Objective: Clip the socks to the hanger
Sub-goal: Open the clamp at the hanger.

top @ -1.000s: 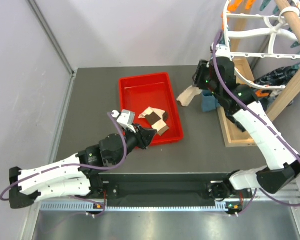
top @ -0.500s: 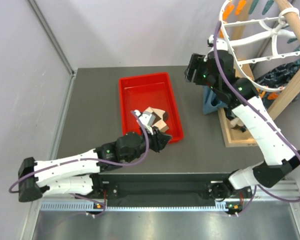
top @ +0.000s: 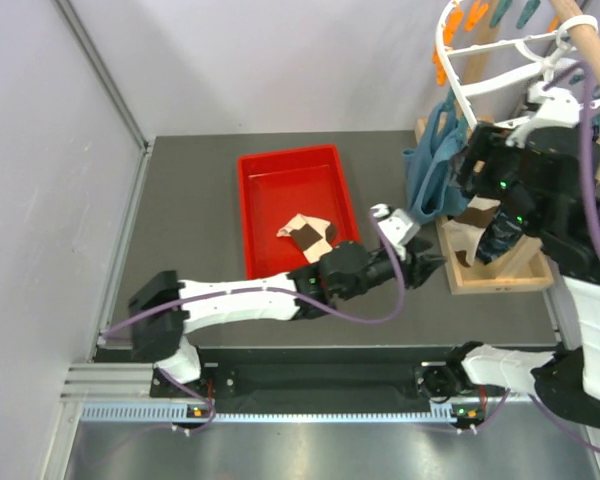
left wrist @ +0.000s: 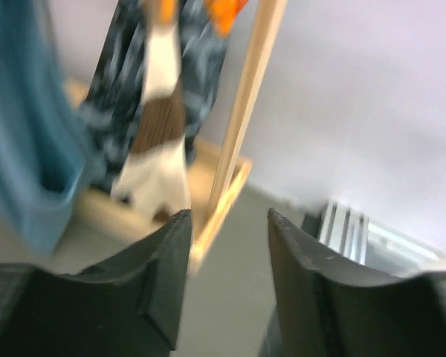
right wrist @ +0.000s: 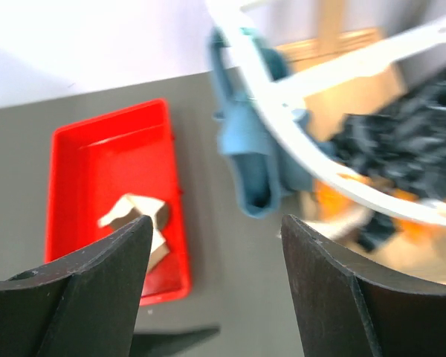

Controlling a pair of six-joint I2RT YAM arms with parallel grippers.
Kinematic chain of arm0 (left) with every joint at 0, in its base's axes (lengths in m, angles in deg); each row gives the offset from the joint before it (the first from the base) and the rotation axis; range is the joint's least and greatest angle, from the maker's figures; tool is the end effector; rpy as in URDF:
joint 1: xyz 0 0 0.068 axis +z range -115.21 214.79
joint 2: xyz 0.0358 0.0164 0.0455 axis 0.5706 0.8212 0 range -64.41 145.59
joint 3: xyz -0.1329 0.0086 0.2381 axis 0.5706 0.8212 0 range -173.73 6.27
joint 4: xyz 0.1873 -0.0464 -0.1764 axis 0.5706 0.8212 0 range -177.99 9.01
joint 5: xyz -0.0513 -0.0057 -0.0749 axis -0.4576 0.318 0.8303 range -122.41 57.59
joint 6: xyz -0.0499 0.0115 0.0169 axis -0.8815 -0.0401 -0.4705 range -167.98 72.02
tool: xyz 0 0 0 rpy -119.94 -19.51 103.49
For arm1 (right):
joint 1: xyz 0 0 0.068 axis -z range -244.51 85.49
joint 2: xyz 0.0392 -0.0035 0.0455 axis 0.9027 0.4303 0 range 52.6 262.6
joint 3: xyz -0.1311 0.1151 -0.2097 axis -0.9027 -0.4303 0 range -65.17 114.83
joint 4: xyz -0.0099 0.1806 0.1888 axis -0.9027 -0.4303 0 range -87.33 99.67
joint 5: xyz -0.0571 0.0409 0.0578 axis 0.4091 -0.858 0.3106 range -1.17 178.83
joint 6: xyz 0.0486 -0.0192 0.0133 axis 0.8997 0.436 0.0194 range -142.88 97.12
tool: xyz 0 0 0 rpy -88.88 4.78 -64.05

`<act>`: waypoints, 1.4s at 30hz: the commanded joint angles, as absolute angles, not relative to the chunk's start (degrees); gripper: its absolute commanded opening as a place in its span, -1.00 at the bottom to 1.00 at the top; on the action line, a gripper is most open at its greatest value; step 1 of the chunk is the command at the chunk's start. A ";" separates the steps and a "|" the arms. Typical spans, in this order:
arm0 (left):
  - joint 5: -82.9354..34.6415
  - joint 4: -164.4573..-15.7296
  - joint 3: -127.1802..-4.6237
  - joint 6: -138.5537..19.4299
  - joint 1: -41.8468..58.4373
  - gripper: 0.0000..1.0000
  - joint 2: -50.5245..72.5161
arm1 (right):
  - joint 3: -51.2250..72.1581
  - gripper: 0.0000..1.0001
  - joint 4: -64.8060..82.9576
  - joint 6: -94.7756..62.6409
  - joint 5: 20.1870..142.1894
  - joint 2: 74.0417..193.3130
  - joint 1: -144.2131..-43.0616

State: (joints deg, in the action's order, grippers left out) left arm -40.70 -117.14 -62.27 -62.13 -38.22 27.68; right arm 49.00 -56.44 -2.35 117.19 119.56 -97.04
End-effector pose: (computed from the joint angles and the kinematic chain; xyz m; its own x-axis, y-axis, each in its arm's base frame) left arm 0.1179 -0.3685 0.3451 -0.1935 -0.1947 -0.9616 0.8840 0.3906 -0.2569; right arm 0.1262 0.0602 0.5429 -0.2889 0.1819 -0.9399 0.0077 0.9822 0.1877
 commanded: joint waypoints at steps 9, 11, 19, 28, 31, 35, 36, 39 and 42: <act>-36.97 -148.46 -85.56 -50.01 -38.51 -0.07 56.07 | 56.30 0.40 -68.55 -2.32 125.05 116.84 -97.65; -37.85 -148.63 -91.17 -48.78 -38.51 -0.08 59.41 | 56.39 0.39 -68.64 -2.05 124.08 116.93 -97.65; -41.81 -154.43 -105.52 -44.73 -38.59 -0.02 73.39 | 54.72 0.37 -67.94 -2.93 121.17 115.53 -97.65; -44.72 -154.17 -121.35 -40.25 -37.37 -0.06 83.24 | 54.54 0.36 -68.20 -3.99 120.56 113.68 -97.65; -44.36 -152.33 -123.97 -41.13 -37.10 -0.14 83.86 | 53.92 0.36 -68.20 -4.34 120.91 113.50 -97.65; -44.54 -151.10 -126.44 -40.95 -36.75 -0.15 85.53 | 52.26 0.36 -68.38 -4.16 121.26 113.50 -97.65; -44.71 -151.10 -126.62 -41.13 -36.57 -0.17 85.62 | 51.82 0.36 -68.46 -3.81 121.70 113.33 -97.65; -44.80 -150.66 -127.15 -41.57 -36.40 -0.20 85.79 | 50.24 0.36 -68.29 -3.55 122.40 112.98 -97.65; -45.24 -150.48 -127.06 -41.48 -36.31 -0.23 85.88 | 49.53 0.36 -68.11 -3.55 122.05 112.89 -97.65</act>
State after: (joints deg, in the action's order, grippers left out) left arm -44.33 -149.57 -124.58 -41.41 -36.34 85.21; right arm 49.81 -67.95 -3.33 121.76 113.26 -97.04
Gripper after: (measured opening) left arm 0.390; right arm 0.678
